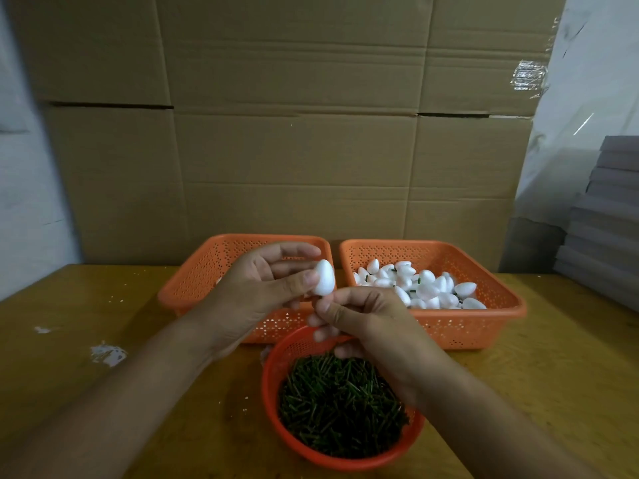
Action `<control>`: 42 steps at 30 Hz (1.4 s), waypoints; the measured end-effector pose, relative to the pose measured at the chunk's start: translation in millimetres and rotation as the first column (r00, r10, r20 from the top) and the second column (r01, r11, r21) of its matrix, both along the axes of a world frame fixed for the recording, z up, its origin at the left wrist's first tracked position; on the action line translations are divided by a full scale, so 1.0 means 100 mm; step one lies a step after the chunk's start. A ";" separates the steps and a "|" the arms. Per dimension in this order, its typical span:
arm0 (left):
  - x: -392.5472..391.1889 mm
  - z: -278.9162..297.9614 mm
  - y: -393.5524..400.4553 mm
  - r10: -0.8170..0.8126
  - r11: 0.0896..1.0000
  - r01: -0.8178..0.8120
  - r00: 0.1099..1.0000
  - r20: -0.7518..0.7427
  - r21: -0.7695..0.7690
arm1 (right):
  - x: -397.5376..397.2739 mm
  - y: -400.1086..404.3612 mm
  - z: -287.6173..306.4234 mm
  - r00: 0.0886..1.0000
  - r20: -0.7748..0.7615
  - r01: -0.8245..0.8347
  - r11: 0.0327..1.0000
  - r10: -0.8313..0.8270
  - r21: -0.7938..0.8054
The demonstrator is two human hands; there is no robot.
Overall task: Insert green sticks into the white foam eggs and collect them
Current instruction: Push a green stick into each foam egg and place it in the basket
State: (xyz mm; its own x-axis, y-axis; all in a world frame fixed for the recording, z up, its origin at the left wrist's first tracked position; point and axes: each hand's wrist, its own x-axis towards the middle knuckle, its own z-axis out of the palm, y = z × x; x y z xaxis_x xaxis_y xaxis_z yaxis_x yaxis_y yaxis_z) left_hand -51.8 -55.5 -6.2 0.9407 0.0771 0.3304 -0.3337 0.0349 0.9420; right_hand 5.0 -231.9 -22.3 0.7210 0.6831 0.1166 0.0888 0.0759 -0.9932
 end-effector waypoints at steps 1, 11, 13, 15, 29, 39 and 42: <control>0.00 -0.01 -0.01 -0.003 1.000 0.003 1.000 -0.006 0.007 | 0.00 0.00 -0.01 1.000 -0.006 -0.007 1.000 0.007 0.002; 0.03 -0.05 0.01 0.033 0.996 -0.035 0.999 0.016 0.084 | 0.01 0.00 0.00 0.998 -0.008 0.069 0.997 -0.069 0.019; 0.03 -0.05 0.00 0.034 0.994 -0.036 0.999 0.016 0.105 | -0.01 0.00 0.01 0.997 -0.008 0.075 0.997 -0.075 0.017; 0.03 -0.05 -0.01 0.034 0.991 -0.035 0.999 0.012 0.126 | -0.02 0.01 0.02 0.997 -0.008 0.073 0.997 -0.073 0.020; 0.02 -0.06 0.00 -0.053 0.999 0.053 0.997 -0.060 0.001 | -0.04 -0.03 0.06 0.994 0.106 0.035 0.999 -0.036 0.013; 0.02 -0.05 -0.01 -0.072 0.996 0.067 0.993 -0.097 -0.056 | -0.02 -0.04 0.07 0.991 0.116 0.058 0.998 -0.062 0.039; 0.00 -0.01 0.01 -0.053 0.996 0.048 0.995 -0.079 -0.072 | -0.02 -0.03 0.08 0.980 0.161 0.113 0.993 -0.118 0.039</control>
State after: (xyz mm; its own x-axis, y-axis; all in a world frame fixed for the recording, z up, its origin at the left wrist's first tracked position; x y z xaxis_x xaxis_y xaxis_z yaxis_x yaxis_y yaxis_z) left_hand -51.9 -54.7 -7.2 0.9674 0.0491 0.2483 -0.2525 0.1170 0.9605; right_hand 3.0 -235.1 -14.7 0.7646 0.5907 0.2578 0.2586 0.0851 -0.9622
